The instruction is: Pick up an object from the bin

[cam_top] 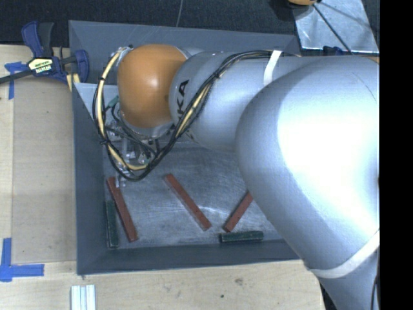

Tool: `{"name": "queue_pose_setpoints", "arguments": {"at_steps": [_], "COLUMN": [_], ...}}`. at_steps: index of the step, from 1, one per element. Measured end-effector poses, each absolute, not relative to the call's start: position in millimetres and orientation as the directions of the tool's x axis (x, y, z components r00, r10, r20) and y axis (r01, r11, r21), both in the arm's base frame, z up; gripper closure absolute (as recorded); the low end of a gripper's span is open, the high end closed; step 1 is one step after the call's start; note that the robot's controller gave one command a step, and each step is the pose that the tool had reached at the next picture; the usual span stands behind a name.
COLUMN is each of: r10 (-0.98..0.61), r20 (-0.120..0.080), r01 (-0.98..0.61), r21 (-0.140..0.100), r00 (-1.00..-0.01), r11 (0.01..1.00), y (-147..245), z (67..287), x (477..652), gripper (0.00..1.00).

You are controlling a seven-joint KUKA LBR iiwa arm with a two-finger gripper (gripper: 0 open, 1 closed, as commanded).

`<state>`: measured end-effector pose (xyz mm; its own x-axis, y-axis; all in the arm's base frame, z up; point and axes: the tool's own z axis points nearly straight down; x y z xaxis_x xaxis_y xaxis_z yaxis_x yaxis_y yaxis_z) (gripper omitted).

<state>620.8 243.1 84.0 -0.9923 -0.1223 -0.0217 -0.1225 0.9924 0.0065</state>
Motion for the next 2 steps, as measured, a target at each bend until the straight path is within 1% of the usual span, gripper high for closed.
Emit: {"name": "queue_pose_setpoints", "arguments": {"at_steps": [1,2], "r10": [-0.122,-0.553], "r20": [-0.021,-0.017], "r01": [-0.122,-0.553], "r21": [0.007,-0.003], "r00": [-0.992,-0.833], "r11": [0.992,0.833], "y": [243,190], "z": [84,76], "x": [620.6,624.1], "gripper": [0.00,1.00]}}
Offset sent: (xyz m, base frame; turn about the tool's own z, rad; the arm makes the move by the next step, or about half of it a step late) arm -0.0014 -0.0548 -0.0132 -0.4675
